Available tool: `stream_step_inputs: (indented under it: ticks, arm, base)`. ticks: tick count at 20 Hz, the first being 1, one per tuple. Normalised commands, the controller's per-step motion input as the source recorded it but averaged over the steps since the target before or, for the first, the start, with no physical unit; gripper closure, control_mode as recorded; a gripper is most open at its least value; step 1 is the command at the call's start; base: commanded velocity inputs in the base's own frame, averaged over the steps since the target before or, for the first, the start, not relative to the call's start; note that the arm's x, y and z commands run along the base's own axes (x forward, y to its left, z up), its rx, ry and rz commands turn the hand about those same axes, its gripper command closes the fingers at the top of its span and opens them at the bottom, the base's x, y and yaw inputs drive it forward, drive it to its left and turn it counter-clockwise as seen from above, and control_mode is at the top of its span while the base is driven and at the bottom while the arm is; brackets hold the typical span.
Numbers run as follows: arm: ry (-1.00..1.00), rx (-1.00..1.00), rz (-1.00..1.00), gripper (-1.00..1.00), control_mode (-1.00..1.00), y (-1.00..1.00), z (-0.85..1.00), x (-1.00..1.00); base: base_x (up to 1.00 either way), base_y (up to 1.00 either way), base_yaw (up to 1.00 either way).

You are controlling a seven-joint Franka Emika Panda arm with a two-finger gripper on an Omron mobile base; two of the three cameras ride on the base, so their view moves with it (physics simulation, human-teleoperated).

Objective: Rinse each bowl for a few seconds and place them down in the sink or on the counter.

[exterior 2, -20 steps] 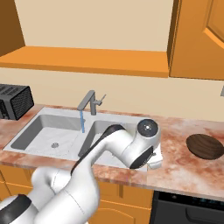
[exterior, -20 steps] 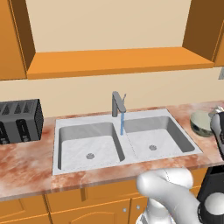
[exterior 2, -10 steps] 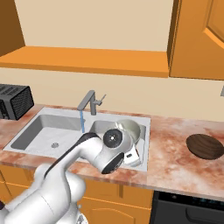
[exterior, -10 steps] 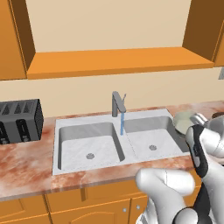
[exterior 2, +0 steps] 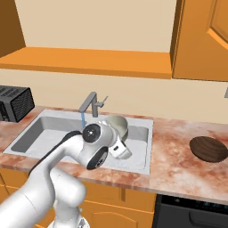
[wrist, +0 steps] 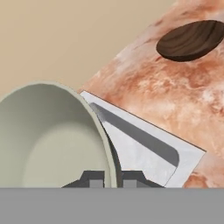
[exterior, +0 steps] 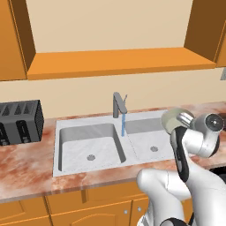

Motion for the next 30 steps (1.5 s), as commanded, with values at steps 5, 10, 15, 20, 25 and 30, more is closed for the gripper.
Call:
stream_step_inputs:
  ticks: [5,10,15,20,25,30]
  arm:
    - [0.07,-0.13,0.1,1.0,-1.0,0.56,0.0,0.03]
    - [0.05,-0.07,0.04,1.0,-1.0,0.49,-0.01,0.16]
    - [0.1,-0.01,0.02,1.0,-1.0,0.37,-0.21,0.29]
    - [0.13,-0.01,0.0,1.0,-1.0,0.24,-0.24,0.29]
    - [0.11,-0.01,0.0,1.0,-1.0,0.33,-0.28,0.29]
    - [0.01,0.01,0.0,1.0,-1.0,0.26,-0.24,0.3]
  base:
    - [0.0,0.0,0.0]
    - [0.0,0.0,0.0]
    - [0.0,0.0,0.0]
    - [0.0,0.0,0.0]
    - [0.0,0.0,0.0]
    - [0.0,0.0,0.0]
